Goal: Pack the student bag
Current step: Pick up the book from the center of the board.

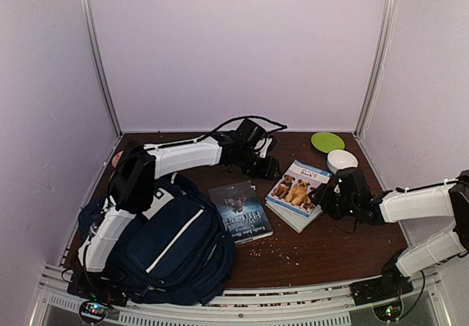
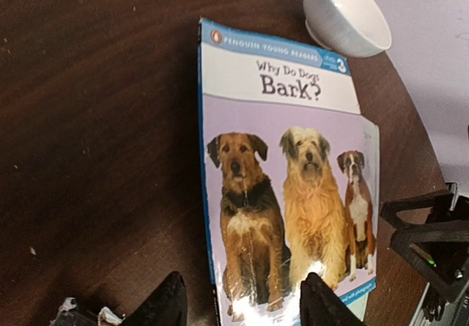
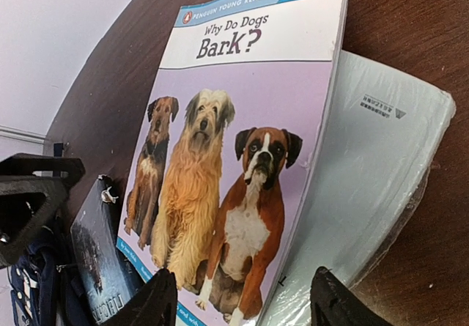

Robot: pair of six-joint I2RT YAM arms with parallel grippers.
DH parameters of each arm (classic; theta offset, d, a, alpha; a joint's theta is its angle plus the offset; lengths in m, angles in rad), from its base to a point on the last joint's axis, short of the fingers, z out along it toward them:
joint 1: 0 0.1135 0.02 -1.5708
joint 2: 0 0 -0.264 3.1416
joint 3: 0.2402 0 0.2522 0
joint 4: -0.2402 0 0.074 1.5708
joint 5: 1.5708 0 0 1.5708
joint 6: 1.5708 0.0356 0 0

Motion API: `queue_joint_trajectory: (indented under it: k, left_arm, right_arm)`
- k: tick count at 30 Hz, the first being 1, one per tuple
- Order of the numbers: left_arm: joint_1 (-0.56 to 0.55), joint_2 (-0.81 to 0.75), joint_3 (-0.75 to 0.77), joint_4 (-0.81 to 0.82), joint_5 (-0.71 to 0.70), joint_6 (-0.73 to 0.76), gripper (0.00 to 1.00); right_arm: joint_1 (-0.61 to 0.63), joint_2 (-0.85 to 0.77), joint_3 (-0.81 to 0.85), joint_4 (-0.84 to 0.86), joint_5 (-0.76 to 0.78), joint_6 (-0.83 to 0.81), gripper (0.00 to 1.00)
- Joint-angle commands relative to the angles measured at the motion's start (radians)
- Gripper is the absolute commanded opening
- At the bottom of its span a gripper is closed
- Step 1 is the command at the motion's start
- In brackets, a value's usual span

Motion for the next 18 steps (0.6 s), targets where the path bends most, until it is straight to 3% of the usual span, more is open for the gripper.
queue_joint_trajectory:
  k: [1,18]
  left_arm:
    - [0.000,0.037,0.030,0.011,0.047,-0.034,0.89]
    - [0.000,0.059,-0.027,0.005,0.158,-0.055,0.75]
  right_arm:
    - [-0.014,0.033,0.037,0.042,-0.008,0.010,0.61]
    - [-0.023,0.074,0.048,0.043,-0.022,0.022,0.61]
